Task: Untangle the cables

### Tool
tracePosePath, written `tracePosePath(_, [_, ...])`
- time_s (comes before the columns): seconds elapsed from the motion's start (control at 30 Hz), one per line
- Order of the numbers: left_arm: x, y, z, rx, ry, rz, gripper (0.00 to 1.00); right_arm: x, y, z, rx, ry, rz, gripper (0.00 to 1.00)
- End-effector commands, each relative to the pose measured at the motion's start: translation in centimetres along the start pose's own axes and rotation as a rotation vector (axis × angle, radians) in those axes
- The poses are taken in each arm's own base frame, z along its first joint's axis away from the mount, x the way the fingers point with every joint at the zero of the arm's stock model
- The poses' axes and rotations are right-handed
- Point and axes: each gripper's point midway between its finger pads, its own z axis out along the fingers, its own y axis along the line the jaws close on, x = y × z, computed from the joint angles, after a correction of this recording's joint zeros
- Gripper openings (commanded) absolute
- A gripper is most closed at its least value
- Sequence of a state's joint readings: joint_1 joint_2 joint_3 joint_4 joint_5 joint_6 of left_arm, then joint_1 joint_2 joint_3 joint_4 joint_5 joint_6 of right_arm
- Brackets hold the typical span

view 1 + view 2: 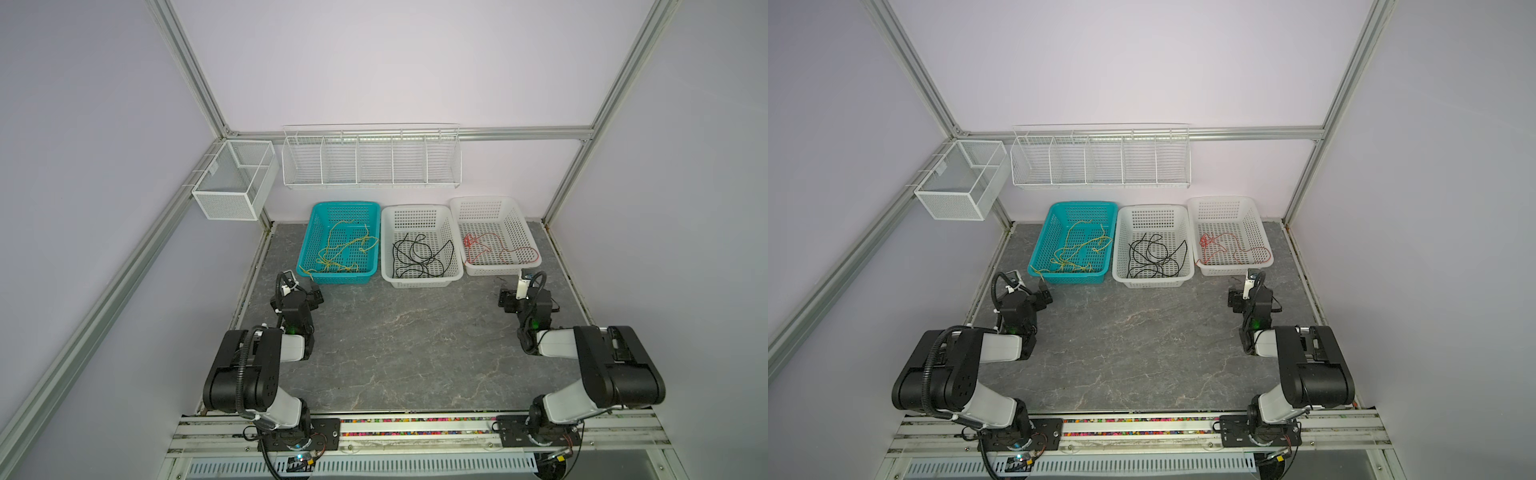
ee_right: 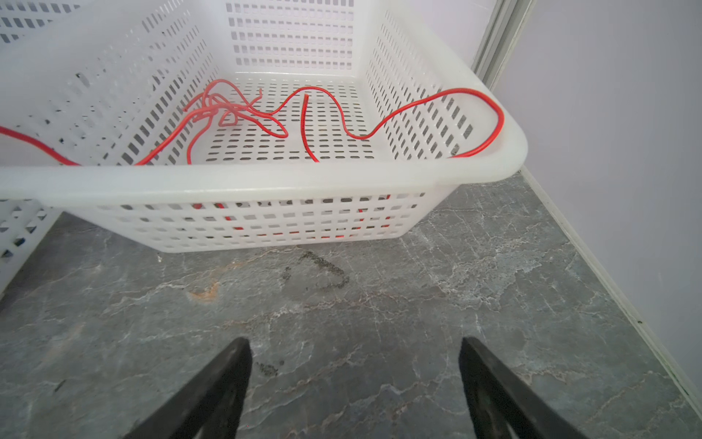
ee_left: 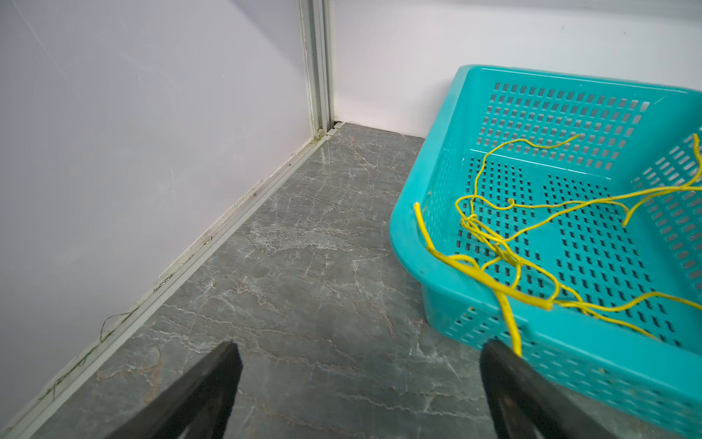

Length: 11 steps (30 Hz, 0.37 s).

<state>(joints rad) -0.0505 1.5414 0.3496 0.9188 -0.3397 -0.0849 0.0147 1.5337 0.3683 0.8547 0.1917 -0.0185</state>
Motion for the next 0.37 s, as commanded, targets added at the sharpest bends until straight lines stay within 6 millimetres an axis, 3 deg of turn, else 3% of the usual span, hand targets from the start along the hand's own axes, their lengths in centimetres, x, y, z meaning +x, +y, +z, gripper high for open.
tracePosePath(0.0, [-1.16,-0.26,0.3,0.01,-0.037,0.005,0.99,-1.2,0.1,0.0,-0.01,-0.039,0.009,0.88])
tracePosePath(0.33, [-1.2,-0.27,0.31,0.009,-0.038,0.005,0.99,-1.17,0.14,0.02,-0.012,-0.037,0.009,0.88])
